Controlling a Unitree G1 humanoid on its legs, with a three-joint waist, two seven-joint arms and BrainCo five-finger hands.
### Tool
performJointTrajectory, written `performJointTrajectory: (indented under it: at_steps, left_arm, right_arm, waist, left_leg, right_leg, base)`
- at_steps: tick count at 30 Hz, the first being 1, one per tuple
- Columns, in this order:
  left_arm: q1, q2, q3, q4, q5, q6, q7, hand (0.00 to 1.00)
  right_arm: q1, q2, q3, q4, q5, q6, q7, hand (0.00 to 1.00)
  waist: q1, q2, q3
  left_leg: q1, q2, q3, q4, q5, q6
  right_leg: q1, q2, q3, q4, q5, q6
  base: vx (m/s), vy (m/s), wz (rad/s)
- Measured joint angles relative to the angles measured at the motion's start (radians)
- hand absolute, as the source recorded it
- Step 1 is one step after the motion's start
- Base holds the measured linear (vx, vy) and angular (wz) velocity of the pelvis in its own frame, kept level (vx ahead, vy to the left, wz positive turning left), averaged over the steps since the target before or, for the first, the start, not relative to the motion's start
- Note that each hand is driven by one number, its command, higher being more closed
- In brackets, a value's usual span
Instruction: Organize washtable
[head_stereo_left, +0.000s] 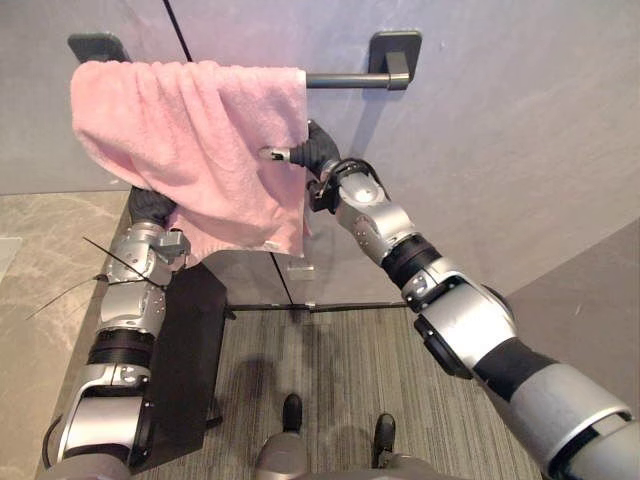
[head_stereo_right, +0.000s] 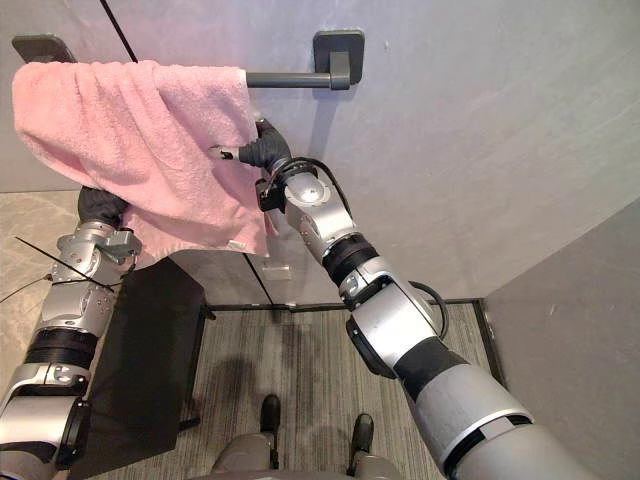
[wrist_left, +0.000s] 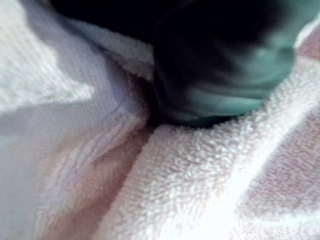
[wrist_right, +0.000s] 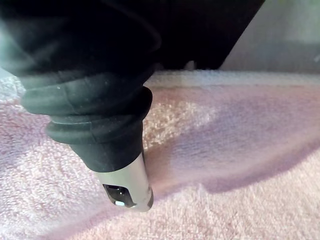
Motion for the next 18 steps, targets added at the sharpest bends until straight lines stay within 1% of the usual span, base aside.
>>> performJointTrajectory:
  at_steps: [3,8,12,14,15,17,18]
  left_arm:
    - [0.01,-0.008,0.005,0.0,0.0,0.0,0.001,1.0]
    - [0.038,-0.019,0.045,-0.001,0.001,0.0,0.002,1.0]
    - [0.055,-0.022,0.05,-0.01,0.001,0.0,-0.005,1.0]
    - [0.055,-0.026,0.05,-0.015,0.001,0.0,-0.01,1.0]
    - [0.055,-0.027,0.049,-0.016,0.001,0.0,-0.017,1.0]
    - [0.055,-0.027,0.049,-0.022,0.002,0.0,-0.023,1.0]
    - [0.054,-0.029,0.049,-0.024,0.002,0.0,-0.023,1.0]
  right_arm:
    - [-0.003,-0.016,-0.04,0.0,-0.022,0.0,0.0,1.0]
    - [-0.003,-0.077,-0.078,-0.001,-0.077,0.003,0.001,1.0]
    - [-0.003,-0.131,-0.101,-0.025,-0.09,0.005,0.001,1.0]
    - [-0.003,-0.136,-0.101,-0.039,-0.09,0.007,0.002,1.0]
    - [-0.003,-0.136,-0.101,-0.042,-0.09,0.008,0.002,1.0]
    - [-0.003,-0.136,-0.101,-0.051,-0.09,0.008,0.003,1.0]
    - [-0.003,-0.136,-0.101,-0.052,-0.09,0.008,0.004,1.0]
  waist:
    - [-0.004,0.0,0.0]
    - [-0.018,0.0,0.0]
    - [-0.025,-0.002,0.001]
    - [-0.026,-0.001,0.002]
    - [-0.038,-0.001,0.002]
    - [-0.052,-0.002,0.003]
    - [-0.053,-0.003,0.004]
  left_leg:
    - [0.001,0.001,0.001,0.0,0.004,0.0]
    - [0.006,0.003,0.015,-0.002,0.007,0.002]
    - [0.013,0.004,0.051,-0.008,0.007,0.002]
    - [0.013,0.004,0.061,-0.008,0.007,0.002]
    - [0.015,0.006,0.062,-0.008,0.007,0.002]
    - [0.017,0.01,0.063,-0.008,0.007,0.002]
    - [0.02,0.011,0.064,-0.008,0.007,0.002]
  right_leg:
    - [0.001,0.001,0.001,0.0,0.003,-0.003]
    - [0.0,0.002,0.013,0.001,0.012,-0.003]
    - [-0.003,0.002,0.048,-0.02,0.036,-0.001]
    - [-0.008,0.003,0.06,-0.023,0.039,-0.001]
    - [-0.008,0.003,0.062,-0.023,0.039,-0.001]
    - [-0.008,0.003,0.064,-0.023,0.042,-0.001]
    - [-0.008,0.005,0.067,-0.023,0.042,-0.001]
  base:
    - [-0.05,0.004,0.0]
    - [-0.07,0.008,-0.05]
    - [-0.06,0.011,-0.25]
    - [-0.03,0.003,-0.2]
    - [-0.01,0.001,-0.11]
    - [0.0,0.0,-0.08]
    - [0.02,-0.005,-0.12]
